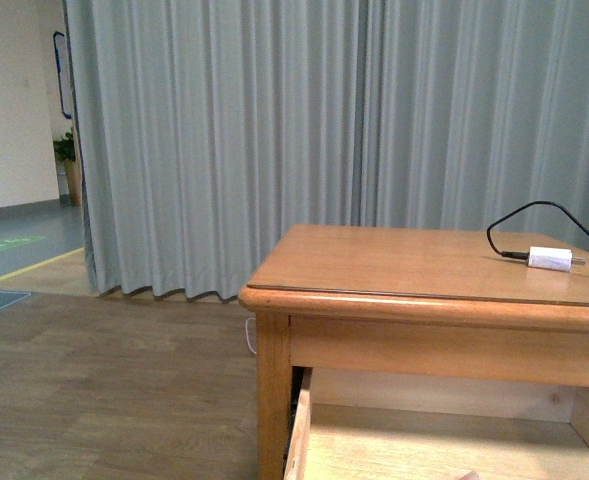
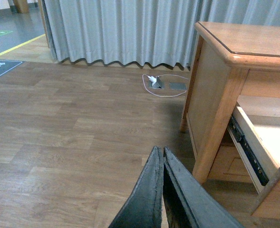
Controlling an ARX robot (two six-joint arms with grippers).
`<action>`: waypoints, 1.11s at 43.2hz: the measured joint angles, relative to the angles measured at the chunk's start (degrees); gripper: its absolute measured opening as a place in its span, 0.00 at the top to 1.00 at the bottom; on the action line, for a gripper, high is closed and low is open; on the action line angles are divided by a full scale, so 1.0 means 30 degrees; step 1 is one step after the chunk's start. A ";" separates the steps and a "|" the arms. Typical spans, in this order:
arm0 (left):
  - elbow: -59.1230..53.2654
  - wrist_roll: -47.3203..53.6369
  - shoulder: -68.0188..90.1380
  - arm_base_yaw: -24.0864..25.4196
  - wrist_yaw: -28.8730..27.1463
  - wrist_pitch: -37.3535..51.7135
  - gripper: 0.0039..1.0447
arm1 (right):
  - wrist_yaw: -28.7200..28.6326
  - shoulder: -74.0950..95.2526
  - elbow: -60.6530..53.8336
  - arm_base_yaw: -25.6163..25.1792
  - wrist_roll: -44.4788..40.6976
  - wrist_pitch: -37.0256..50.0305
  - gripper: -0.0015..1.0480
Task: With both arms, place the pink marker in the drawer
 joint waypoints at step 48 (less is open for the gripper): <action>-0.0546 0.0058 -0.5748 0.0000 0.0007 -0.4809 0.12 | 0.0007 0.0000 0.0000 0.0000 0.0000 0.0000 0.08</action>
